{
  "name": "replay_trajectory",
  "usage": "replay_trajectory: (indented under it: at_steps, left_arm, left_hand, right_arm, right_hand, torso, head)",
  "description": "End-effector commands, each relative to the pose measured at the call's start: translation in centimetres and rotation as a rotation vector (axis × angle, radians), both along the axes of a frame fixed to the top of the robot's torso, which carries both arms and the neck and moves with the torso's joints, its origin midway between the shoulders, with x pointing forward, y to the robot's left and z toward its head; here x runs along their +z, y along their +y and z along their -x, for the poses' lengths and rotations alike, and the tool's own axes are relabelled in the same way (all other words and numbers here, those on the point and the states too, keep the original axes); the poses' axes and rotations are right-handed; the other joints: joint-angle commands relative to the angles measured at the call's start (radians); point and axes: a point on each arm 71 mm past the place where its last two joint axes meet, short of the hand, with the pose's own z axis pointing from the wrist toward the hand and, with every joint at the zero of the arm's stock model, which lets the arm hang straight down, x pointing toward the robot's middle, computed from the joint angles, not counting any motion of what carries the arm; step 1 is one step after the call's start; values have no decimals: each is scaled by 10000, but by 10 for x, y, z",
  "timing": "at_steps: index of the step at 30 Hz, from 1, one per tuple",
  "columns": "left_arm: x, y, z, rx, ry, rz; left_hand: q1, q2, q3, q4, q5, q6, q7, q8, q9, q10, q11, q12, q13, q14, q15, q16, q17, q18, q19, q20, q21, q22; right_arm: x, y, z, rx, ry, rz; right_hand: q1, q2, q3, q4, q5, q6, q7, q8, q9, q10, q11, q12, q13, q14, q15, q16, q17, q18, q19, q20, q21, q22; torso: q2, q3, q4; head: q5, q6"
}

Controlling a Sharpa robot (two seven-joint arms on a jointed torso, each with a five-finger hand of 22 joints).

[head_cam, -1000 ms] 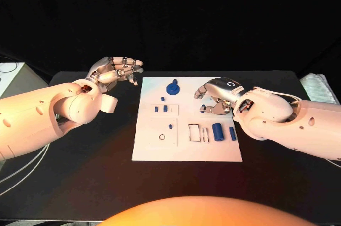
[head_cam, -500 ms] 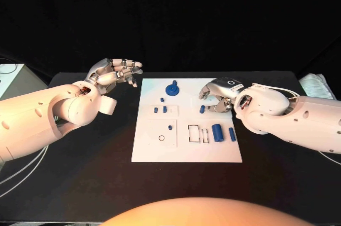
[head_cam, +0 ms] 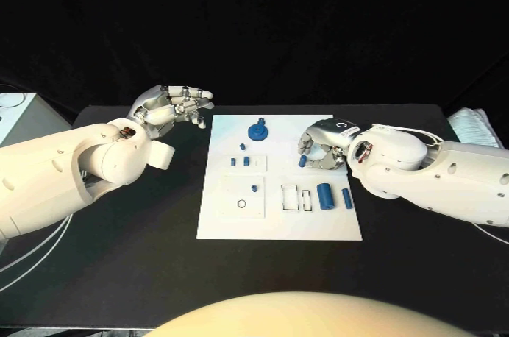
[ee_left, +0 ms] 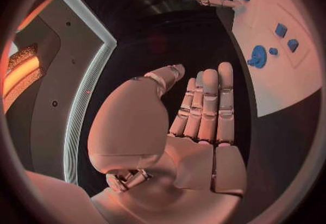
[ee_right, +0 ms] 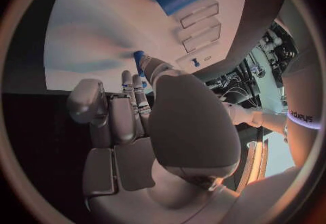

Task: Assemble the parts on the task board

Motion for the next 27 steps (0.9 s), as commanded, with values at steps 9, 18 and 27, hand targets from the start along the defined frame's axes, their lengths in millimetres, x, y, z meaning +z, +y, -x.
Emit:
replay_trajectory:
  at_steps: [9,18,27]
  left_arm:
    - [0,-2,0,-179,58,96]
    - [0,-1,0,-174,82,62]
    - [0,-1,0,-203,120,41]
  left_hand:
    - [3,11,-48,38,27,-56,16,52,-11,-73,24,70,9,-79,-6,-64,-11,63,12,40,-46,-17]
    - [1,25,-48,51,29,-63,17,61,-12,-89,26,87,13,-79,-4,-64,-13,63,15,42,-54,-22]
    - [0,3,-63,52,16,-90,21,63,-18,-127,32,99,13,-88,0,-69,-17,63,16,44,-64,-28]
  right_arm:
    - [-4,8,2,242,332,-71]
    - [-6,13,2,280,291,-176]
    - [-6,17,2,133,-253,-157]
  right_hand:
    - [-161,98,908,-57,-62,455,-73,201,121,841,-133,-341,-5,211,-122,102,188,-211,239,-86,446,491]
    - [-211,143,1226,-187,-30,525,-79,239,179,1029,-158,-550,-7,229,-145,141,254,-234,284,-105,557,626]
    - [97,578,2255,-1269,-547,998,-186,612,497,2092,-390,-609,205,277,-359,263,468,-355,514,-260,1183,1288]
  torso:
    - [-3,6,2]
    - [2,4,-7]
    - [-8,12,-5]
  head:
    - [-8,-25]
    - [-77,-49]
    - [-76,-64]
